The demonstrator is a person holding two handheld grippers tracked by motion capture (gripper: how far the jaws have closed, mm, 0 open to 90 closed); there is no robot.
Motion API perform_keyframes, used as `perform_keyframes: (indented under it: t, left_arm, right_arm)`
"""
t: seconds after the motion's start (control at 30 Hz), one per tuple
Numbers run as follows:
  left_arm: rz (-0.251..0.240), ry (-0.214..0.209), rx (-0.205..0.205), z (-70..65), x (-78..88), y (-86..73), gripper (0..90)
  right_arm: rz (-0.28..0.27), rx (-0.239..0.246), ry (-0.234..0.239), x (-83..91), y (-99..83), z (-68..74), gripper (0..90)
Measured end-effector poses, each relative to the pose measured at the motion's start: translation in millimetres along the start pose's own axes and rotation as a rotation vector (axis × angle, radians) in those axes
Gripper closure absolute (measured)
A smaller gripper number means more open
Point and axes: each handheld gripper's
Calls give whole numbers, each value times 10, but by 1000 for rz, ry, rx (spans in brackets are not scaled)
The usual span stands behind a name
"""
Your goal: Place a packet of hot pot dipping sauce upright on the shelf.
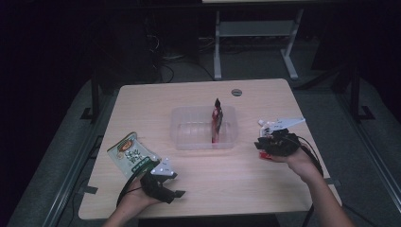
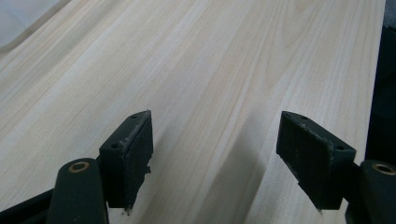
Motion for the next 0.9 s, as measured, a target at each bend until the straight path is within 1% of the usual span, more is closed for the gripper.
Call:
perform_keyframes:
  t: [0.03,0.07,0.1,0.13,0.17,0.2,0.3,0.4,0.47,0.53,0.6,0.7,0.8,0.87,0.9]
  left_arm:
    - [-2,0,1,-2,-6,2,268]
    - [0,0,1,-3,-8,4,268]
    - [12,0,-8,3,-2,6,268]
    - [4,0,-2,-1,-9,5,268]
    - [4,0,-1,-2,-9,4,268]
    - [2,-1,-1,-1,-11,1,268]
    - [12,0,-9,8,-5,-1,268]
    - [5,0,-3,3,-14,0,268]
    - [22,3,-12,4,-10,2,268]
    - [22,2,-10,1,-15,2,269]
    - [25,3,-15,2,-15,2,268]
    - [26,5,-12,2,-17,1,269]
    - [26,5,-8,5,-22,-3,269]
    - [29,6,-6,8,-29,-5,269]
    - [32,6,-6,9,-32,-4,269]
  right_arm:
    - [8,-10,-10,1,-12,-36,798]
    - [9,-10,-21,-7,-26,-82,815]
    - [18,-23,-31,-14,-41,-123,851]
    - [19,-36,-39,-21,-57,-165,883]
    - [20,-35,-52,-27,-74,-209,898]
    - [25,-37,-70,-28,-93,-255,900]
    - [41,-45,-95,-25,-133,-342,900]
    - [50,-51,-109,-38,-178,-418,900]
    - [72,-60,-115,-63,-209,-448,900]
    - [89,-65,-110,-99,-240,-484,900]
    - [109,-65,-116,-135,-266,-516,900]
    - [127,-68,-118,-164,-287,-545,900]
    - [143,-59,-124,-206,-314,-556,900]
    - [154,-55,-122,-254,-342,-558,900]
    - [156,-61,-116,-262,-349,-561,900]
Point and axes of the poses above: each handheld gripper's, and its own axes: x roughly backward along the jaws, y roughly out of its top, z roughly to its left, and after that the axes turned 10 degrees about -y, right-handed
